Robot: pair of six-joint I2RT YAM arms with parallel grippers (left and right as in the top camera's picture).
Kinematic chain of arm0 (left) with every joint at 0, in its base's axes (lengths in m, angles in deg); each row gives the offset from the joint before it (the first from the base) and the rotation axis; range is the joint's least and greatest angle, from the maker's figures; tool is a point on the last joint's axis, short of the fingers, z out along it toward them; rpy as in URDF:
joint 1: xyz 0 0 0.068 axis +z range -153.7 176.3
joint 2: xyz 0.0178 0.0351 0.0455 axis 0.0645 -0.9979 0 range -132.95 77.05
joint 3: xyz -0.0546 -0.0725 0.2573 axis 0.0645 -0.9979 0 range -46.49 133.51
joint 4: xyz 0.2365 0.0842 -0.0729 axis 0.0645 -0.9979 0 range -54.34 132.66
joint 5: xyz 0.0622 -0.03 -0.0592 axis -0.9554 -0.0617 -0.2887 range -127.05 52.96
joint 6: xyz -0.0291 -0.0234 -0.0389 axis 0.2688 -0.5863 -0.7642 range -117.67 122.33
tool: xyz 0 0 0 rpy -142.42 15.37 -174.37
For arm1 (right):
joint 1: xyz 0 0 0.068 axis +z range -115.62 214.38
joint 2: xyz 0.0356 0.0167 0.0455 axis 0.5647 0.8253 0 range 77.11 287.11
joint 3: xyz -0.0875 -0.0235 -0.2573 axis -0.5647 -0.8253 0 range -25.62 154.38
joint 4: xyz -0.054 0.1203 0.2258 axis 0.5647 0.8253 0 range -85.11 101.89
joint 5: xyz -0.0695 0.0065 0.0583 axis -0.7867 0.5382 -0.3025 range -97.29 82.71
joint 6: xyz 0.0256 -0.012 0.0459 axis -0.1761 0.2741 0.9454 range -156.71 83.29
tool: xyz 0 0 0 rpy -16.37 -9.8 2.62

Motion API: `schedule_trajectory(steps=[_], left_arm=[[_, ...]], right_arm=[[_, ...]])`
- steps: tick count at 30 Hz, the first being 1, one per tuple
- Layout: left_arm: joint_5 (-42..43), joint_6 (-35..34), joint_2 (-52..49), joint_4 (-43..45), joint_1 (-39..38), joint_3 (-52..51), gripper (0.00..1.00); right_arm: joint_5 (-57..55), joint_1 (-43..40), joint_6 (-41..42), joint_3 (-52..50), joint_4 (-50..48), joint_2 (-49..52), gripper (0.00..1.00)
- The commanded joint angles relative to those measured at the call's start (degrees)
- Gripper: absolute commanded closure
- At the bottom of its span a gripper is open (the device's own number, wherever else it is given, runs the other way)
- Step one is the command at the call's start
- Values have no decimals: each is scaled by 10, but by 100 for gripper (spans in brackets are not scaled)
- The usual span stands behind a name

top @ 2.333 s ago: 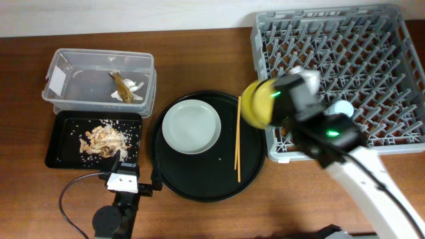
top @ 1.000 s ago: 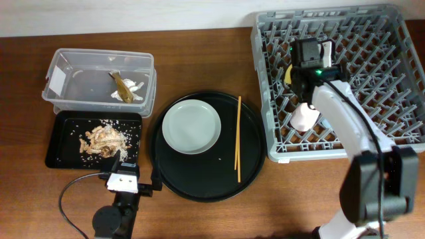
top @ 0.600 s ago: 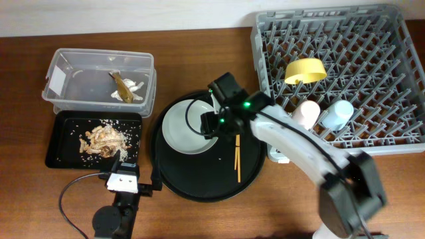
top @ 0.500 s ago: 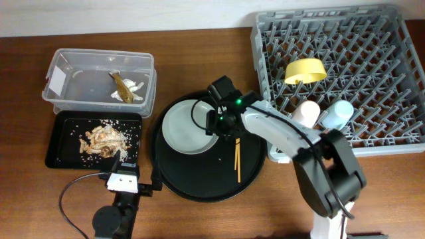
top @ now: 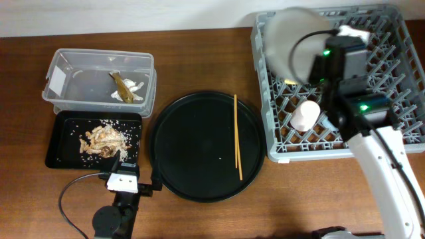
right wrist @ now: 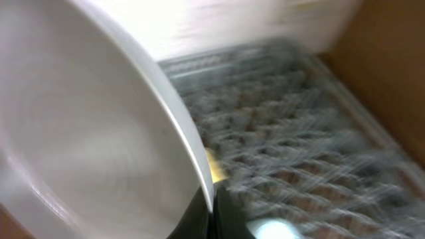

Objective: Sort waste into correct bins and load items into the dishwasher rack
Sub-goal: 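Grasp the white plate with the right gripper and stand it in the rack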

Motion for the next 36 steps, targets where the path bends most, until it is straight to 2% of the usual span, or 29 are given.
schedule_trajectory(steps=[1, 4, 8, 9, 10, 12, 13, 14, 16, 19, 20, 23, 25, 26, 28, 30, 32, 34, 36], left_arm=[[-2, 7, 3, -2, 1, -2, 1], [-2, 7, 3, -2, 1, -2, 1], [-2, 7, 3, -2, 1, -2, 1], [-2, 7, 3, -2, 1, -2, 0], [-2, 7, 3, -2, 1, -2, 1], [-2, 7, 3, -2, 1, -2, 1], [-2, 7, 3, -2, 1, -2, 1], [-2, 7, 3, -2, 1, -2, 1], [-2, 7, 3, -2, 1, -2, 1], [-2, 7, 3, -2, 1, -2, 1], [-2, 7, 3, -2, 1, -2, 1], [-2, 7, 3, -2, 1, -2, 1], [-2, 7, 3, -2, 1, -2, 1], [-2, 7, 3, -2, 1, -2, 1], [-2, 7, 3, -2, 1, -2, 0], [-2, 7, 3, -2, 1, -2, 1], [-2, 7, 3, -2, 1, -2, 1], [-2, 7, 3, -2, 1, -2, 1], [-2, 7, 3, -2, 1, -2, 0]], right_arm=[[-155, -100, -33, 2, -58, 31, 96], [-91, -165, -33, 2, -102, 86, 96], [-62, -134, -34, 2, -108, 212, 96], [-79, -127, -33, 2, -108, 229, 81], [-94, -124, -33, 4, -110, 226, 69], [-94, -110, -33, 14, -89, 181, 68], [-92, -87, -34, 15, -81, 127, 69], [-92, -73, -34, 15, -80, 94, 72], [-83, -57, -33, 15, -70, 60, 72], [39, -58, -33, 15, 9, 63, 50], [79, -67, -33, 15, 13, 64, 46], [236, -163, -36, 35, 33, 93, 46], [342, -236, -34, 98, 80, 179, 47], [384, -253, -30, 137, 93, 227, 42], [402, -268, 73, 200, 85, 332, 34], [434, -272, 174, 201, 68, 391, 31], [434, -272, 233, 201, 50, 422, 25], [431, -273, 271, 201, 8, 439, 25], [443, -273, 293, 201, -11, 445, 34]])
